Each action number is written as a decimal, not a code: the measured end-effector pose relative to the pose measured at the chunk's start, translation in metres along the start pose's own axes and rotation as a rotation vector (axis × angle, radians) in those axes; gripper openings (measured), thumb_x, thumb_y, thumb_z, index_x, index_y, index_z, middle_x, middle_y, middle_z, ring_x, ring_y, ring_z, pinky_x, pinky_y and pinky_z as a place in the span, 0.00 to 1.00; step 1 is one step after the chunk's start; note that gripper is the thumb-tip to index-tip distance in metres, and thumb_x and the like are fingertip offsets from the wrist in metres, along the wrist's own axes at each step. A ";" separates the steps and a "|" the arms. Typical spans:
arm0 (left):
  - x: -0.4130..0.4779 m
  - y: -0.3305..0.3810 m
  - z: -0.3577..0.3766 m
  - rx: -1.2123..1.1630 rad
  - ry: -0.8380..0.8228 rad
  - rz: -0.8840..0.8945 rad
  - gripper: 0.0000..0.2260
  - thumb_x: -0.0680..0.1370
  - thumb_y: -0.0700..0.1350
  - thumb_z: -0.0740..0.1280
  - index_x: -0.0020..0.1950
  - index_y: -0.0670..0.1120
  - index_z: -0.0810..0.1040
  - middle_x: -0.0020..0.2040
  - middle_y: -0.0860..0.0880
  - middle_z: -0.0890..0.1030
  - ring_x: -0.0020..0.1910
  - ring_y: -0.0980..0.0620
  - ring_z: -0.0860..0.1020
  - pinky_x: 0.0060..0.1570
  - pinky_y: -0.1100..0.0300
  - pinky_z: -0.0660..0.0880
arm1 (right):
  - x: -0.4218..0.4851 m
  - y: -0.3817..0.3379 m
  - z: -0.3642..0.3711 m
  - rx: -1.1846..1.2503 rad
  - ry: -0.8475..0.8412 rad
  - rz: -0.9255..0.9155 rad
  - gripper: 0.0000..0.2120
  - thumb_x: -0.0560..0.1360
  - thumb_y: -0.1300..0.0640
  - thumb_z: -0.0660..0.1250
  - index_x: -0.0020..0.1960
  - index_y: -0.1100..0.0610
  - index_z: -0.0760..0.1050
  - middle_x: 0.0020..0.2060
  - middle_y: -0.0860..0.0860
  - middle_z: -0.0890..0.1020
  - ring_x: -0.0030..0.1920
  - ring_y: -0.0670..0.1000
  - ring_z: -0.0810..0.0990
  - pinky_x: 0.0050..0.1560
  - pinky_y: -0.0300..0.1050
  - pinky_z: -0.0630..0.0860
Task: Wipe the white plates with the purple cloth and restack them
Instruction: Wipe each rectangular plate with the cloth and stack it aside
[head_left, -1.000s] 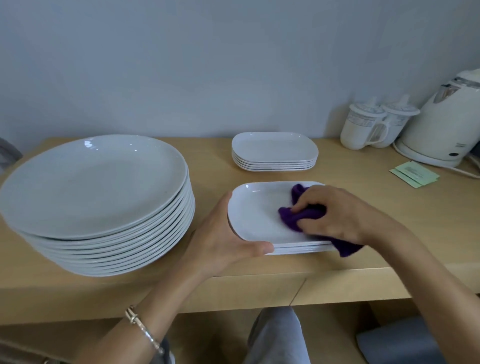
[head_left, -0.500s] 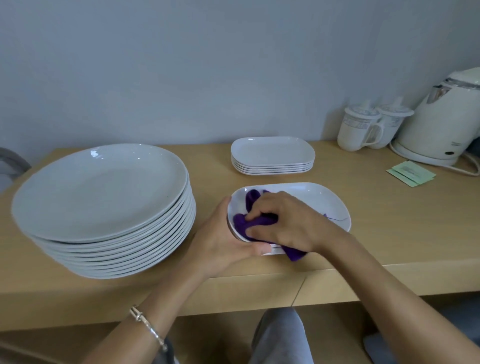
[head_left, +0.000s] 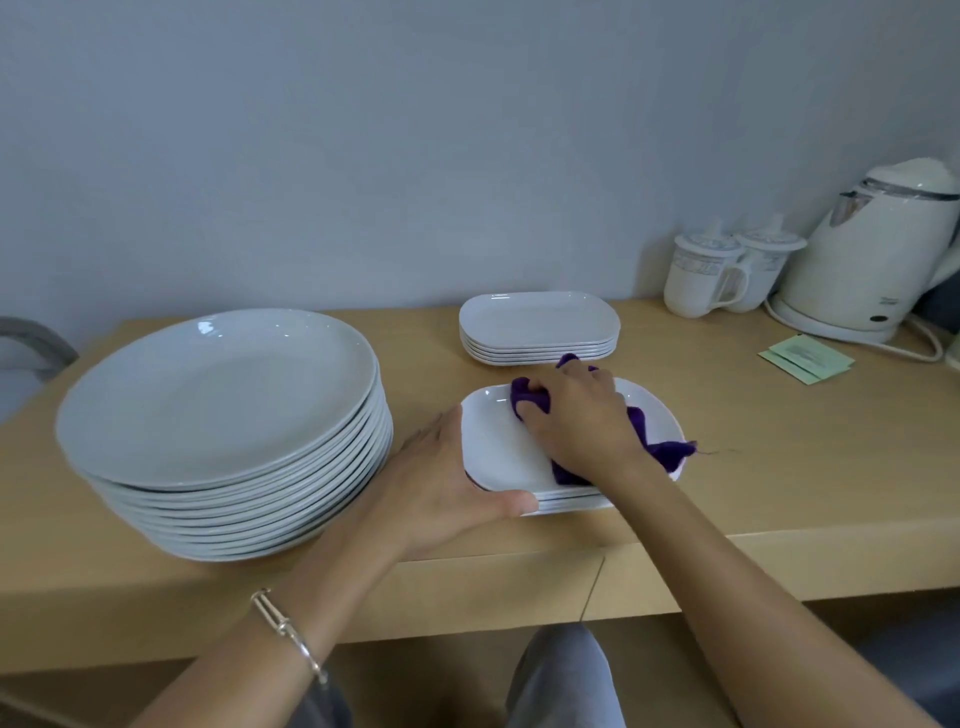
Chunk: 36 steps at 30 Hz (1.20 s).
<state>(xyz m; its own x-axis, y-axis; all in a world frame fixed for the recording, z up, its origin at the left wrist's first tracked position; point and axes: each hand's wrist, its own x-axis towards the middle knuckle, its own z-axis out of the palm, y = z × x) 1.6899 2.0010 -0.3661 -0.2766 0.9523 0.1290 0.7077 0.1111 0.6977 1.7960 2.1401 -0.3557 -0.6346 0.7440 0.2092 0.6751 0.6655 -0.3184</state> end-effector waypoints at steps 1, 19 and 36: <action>0.001 -0.001 0.001 -0.028 0.003 0.023 0.33 0.65 0.58 0.77 0.65 0.71 0.65 0.59 0.70 0.75 0.59 0.68 0.73 0.59 0.63 0.73 | -0.001 -0.010 0.006 0.013 -0.009 -0.054 0.16 0.77 0.48 0.60 0.61 0.53 0.74 0.57 0.54 0.73 0.58 0.59 0.68 0.58 0.54 0.70; 0.011 0.015 0.015 0.803 -0.001 -0.005 0.57 0.63 0.79 0.41 0.78 0.37 0.58 0.80 0.41 0.57 0.79 0.47 0.55 0.76 0.51 0.53 | -0.029 0.021 -0.054 0.465 0.180 -0.074 0.06 0.74 0.54 0.69 0.50 0.52 0.82 0.44 0.47 0.79 0.45 0.44 0.74 0.44 0.31 0.68; 0.008 0.007 0.004 0.322 0.336 0.286 0.22 0.82 0.56 0.60 0.34 0.44 0.72 0.28 0.49 0.74 0.29 0.48 0.69 0.30 0.57 0.62 | -0.047 0.016 -0.110 0.729 0.510 -0.108 0.10 0.73 0.51 0.70 0.44 0.35 0.75 0.45 0.36 0.79 0.45 0.40 0.79 0.46 0.35 0.74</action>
<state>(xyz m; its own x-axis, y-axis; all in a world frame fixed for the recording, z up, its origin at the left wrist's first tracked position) 1.6954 2.0103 -0.3628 -0.1988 0.8198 0.5371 0.9339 -0.0077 0.3575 1.8781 2.1227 -0.2685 -0.3190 0.7320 0.6020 0.1048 0.6586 -0.7452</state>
